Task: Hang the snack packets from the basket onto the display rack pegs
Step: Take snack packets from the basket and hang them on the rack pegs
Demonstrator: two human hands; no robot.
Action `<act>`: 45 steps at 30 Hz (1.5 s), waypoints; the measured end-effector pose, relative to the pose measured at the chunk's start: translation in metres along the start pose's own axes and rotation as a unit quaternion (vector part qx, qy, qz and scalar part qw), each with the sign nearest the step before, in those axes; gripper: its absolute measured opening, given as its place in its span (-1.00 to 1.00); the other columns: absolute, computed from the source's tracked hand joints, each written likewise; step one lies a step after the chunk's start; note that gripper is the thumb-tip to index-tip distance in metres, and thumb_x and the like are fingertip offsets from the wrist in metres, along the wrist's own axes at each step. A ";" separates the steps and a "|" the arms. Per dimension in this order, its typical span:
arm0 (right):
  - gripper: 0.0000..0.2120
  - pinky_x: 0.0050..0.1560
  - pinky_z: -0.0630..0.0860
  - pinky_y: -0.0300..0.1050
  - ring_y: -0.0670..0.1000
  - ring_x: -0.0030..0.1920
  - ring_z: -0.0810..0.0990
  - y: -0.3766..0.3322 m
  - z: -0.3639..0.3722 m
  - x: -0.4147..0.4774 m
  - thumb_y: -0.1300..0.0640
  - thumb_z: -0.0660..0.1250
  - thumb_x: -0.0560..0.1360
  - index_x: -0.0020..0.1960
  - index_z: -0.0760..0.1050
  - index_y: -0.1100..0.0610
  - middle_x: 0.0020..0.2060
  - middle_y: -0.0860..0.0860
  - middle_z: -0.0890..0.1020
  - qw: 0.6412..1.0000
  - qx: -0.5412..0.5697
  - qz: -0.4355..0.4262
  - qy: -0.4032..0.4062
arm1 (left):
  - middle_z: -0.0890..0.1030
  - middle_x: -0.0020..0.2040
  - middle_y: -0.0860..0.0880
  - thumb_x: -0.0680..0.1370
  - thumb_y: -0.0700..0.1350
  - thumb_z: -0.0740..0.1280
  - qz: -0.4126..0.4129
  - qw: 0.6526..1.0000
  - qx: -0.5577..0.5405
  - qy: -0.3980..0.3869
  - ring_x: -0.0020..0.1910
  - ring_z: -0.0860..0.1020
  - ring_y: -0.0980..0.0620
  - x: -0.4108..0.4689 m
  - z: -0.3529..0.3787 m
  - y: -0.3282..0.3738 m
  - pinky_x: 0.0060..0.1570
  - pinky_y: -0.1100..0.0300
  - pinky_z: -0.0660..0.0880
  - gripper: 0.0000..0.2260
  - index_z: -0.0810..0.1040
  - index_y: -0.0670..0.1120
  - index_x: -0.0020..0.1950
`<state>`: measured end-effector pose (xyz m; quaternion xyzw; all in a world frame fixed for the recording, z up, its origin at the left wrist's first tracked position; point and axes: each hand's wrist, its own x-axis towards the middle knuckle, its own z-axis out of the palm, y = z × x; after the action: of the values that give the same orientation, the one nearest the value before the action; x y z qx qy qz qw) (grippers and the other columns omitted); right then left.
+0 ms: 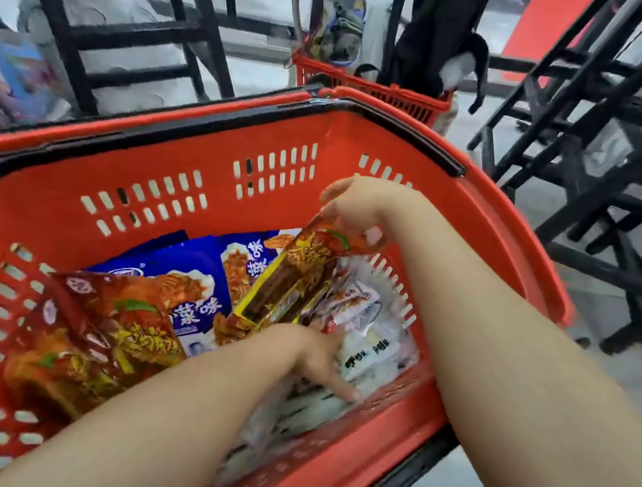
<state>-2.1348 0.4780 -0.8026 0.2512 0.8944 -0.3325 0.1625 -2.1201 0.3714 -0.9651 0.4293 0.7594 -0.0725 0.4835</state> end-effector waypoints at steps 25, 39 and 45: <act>-0.18 0.11 0.60 -0.04 0.20 0.28 0.50 0.118 0.081 0.013 -0.03 0.43 0.49 0.55 0.04 0.16 0.50 0.19 0.24 0.932 -0.135 0.223 -0.252 | 0.38 -0.25 -0.09 0.44 -0.38 0.18 -0.053 0.941 0.133 0.308 -0.26 0.42 -0.08 -0.078 -0.046 -0.036 -0.38 0.12 0.35 -0.85 0.45 -0.16 -0.16; -0.41 -0.03 0.53 -0.06 0.07 0.09 0.54 0.038 -0.006 -0.024 0.34 0.46 0.37 0.36 0.41 0.10 0.17 0.02 0.51 0.987 -0.140 0.012 -0.074 | 0.59 0.05 -0.09 0.50 -0.25 0.21 -0.061 0.864 0.002 0.500 -0.05 0.51 -0.17 -0.178 -0.082 -0.044 -0.11 0.01 0.46 -0.70 0.39 0.03 0.18; -0.33 -0.36 0.35 -0.50 -0.21 -0.24 0.47 0.001 -0.079 -0.094 0.31 0.45 0.40 0.34 0.29 -0.16 -0.01 -0.21 0.45 0.971 -0.072 -0.169 0.150 | 0.70 -0.13 0.09 0.47 -0.18 0.32 0.009 0.727 -0.216 0.652 -0.03 0.63 0.08 -0.244 -0.080 -0.071 -0.05 0.19 0.49 -0.76 0.64 0.19 -0.15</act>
<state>-2.0666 0.5001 -0.7029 0.1308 0.9597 -0.2483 -0.0146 -2.1849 0.2279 -0.7508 0.2618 0.8790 0.3953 -0.0506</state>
